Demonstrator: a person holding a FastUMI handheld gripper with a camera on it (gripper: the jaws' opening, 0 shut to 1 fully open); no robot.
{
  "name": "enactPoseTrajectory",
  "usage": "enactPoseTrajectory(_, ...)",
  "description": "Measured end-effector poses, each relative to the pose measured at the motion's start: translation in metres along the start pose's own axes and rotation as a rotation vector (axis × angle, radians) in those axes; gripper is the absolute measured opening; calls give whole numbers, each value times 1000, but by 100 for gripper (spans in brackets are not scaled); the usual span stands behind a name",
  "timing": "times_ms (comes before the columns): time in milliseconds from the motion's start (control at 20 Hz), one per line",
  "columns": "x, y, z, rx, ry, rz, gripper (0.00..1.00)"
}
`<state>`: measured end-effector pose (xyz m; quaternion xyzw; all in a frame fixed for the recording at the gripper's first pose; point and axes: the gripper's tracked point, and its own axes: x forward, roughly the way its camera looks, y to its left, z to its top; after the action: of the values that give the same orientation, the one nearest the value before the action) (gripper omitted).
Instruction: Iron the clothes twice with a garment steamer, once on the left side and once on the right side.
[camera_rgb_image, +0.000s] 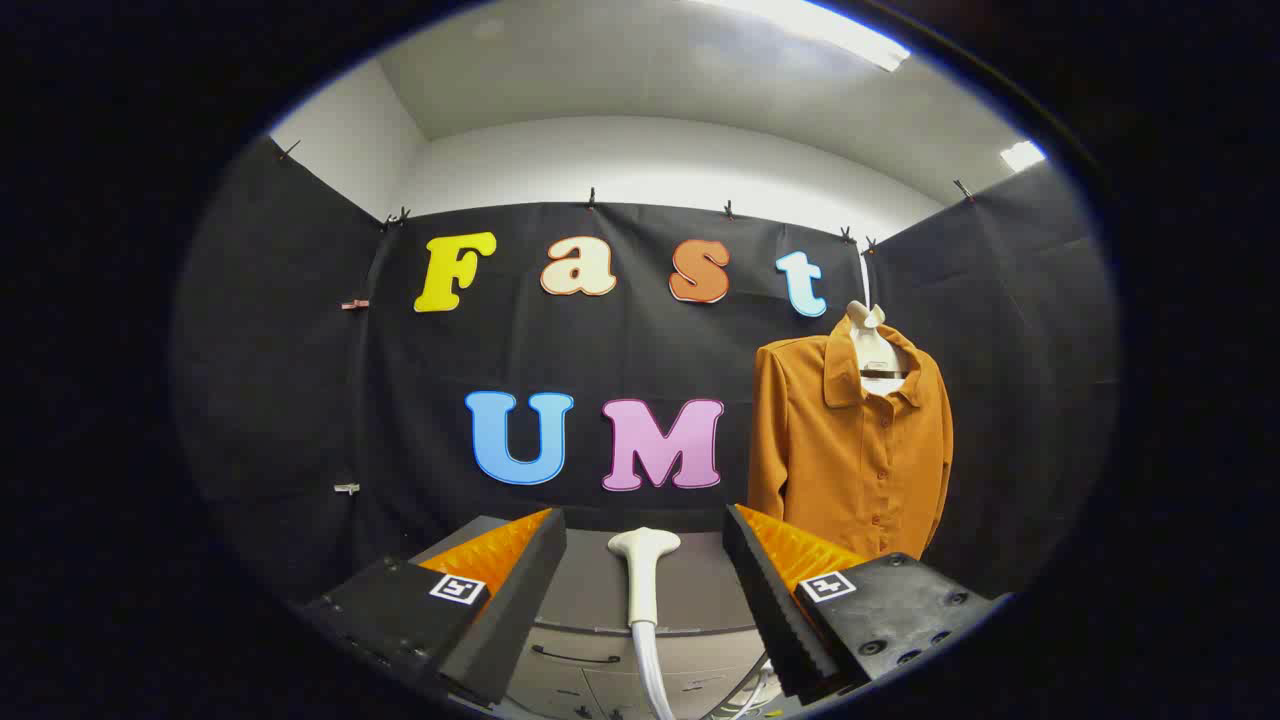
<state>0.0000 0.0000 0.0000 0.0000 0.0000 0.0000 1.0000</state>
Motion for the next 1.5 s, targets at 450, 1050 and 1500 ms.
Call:
enactPoseTrajectory(450, 3, -3, -8, 24, 33, -15, 98)
enactPoseTrajectory(1050, 4, 5, -7, -1, 20, -8, 98)
enactPoseTrajectory(1500, -2, 23, -11, 1, 30, -49, 98)
